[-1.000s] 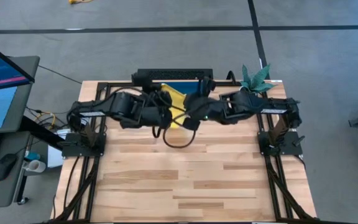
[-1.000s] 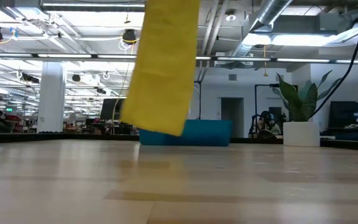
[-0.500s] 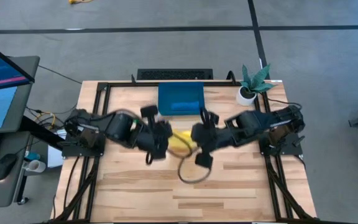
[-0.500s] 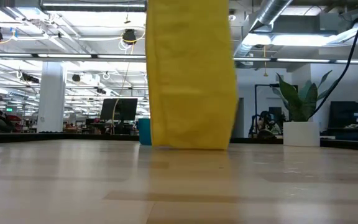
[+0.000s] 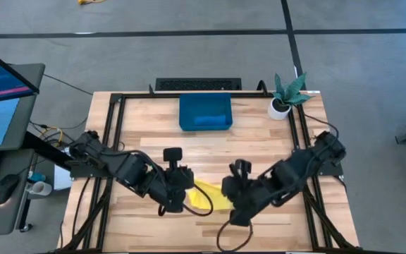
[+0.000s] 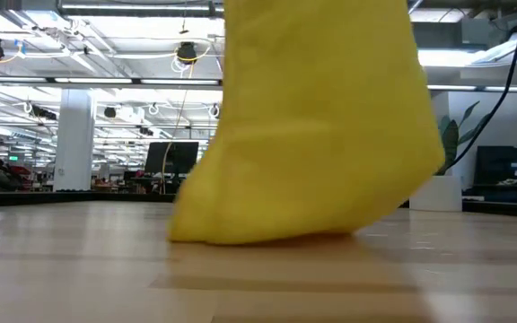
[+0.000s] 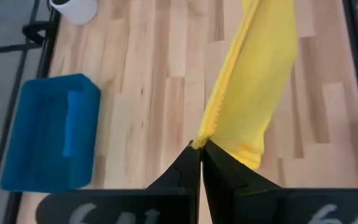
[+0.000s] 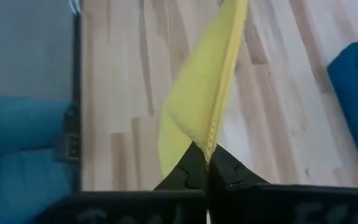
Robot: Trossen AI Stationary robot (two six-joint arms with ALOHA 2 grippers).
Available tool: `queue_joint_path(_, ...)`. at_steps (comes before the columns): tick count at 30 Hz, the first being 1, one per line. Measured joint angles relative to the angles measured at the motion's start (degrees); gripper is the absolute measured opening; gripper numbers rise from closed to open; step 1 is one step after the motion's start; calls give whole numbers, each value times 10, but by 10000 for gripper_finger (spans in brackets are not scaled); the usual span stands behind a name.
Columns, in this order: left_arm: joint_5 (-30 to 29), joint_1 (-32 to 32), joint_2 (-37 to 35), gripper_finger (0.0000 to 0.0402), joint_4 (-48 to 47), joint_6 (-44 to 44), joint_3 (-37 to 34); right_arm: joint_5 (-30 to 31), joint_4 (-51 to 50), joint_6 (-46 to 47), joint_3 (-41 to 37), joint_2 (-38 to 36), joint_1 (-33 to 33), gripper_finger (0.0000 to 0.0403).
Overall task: Roll microfiber towels into tight, uniform cylinder then place into a basket
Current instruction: Fold the yellow towel
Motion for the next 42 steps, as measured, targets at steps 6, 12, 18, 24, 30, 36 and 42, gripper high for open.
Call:
queue_joint_path(6,-64,22,0,0,-9,36,0,19,-17,-43,-1,17,-26,8)
queue_joint_path(12,-123,72,0,0,-75,60,0,63,-29,-72,0,9,-77,8)
queue_joint_path(18,-19,92,-1,0,-77,33,-1,46,-40,-71,0,8,-96,8)
queue_joint_path(24,74,58,-1,0,-68,-35,-1,14,-35,-40,0,9,-68,8)
queue_joint_path(30,74,18,0,0,-18,-70,-1,14,-65,12,-2,9,-36,8)
queue_joint_path(36,90,0,0,0,57,-83,-19,12,-67,53,-39,8,-12,8)
queue_joint_path(42,124,0,0,0,99,-110,-116,16,-17,54,-100,9,1,8)
